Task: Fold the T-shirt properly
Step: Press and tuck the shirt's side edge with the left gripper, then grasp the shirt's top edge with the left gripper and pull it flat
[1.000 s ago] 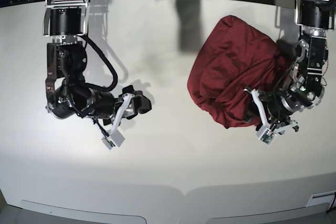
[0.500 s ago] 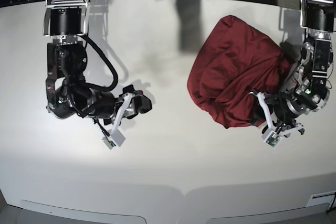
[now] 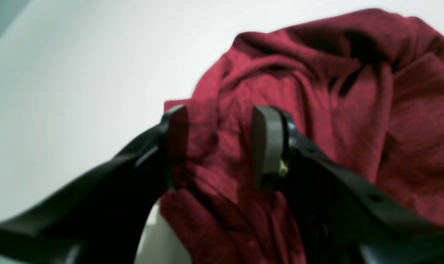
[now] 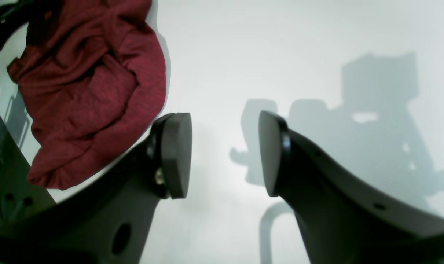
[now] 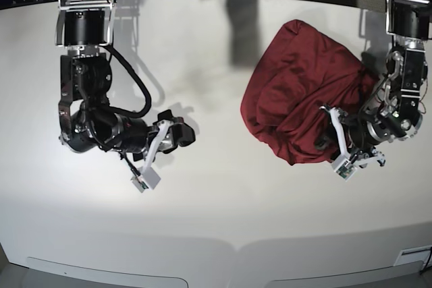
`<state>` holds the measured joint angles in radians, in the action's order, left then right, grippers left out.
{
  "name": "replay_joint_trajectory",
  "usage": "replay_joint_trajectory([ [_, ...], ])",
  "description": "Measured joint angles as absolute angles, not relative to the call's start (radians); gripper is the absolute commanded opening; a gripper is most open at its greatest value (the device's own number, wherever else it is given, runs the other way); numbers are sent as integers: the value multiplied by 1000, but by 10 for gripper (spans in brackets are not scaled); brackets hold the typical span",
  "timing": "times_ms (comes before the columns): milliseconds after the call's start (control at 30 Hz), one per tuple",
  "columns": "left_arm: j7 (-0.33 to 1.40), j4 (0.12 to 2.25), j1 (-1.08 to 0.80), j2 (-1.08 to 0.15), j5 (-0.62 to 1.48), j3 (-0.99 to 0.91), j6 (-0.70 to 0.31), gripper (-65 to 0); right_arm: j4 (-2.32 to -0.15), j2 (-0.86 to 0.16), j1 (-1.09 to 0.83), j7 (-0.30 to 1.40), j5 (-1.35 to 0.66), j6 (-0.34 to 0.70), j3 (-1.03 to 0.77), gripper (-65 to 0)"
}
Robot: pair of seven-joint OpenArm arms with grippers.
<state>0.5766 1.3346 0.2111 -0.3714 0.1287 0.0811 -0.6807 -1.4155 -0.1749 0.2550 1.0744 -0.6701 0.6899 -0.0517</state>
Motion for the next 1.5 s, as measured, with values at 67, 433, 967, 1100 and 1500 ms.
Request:
replay_joint_trajectory([
  [67,577,1305,212,-371,121,81,-680,-375,-1415,-175,255,1075,-673,690,-52,-353],
  [433,575,1287,222,-372,184,81,-677,-650,-1415,-175,255,1075,-672,690,-52,-353],
  [967,693,1484,146,-514,664,82,-671,-650,-1415,-175,255,1074,-672,690,-52,-353],
  [1100,706,1599,23,-542,680,82,-669,-650,-1415,-176,255,1073,-672,690,-52,-353],
  [1500,618,1807,-329,-543,681,83,-677,-650,-1415,-175,257,1071,-661,690,-52,-353],
])
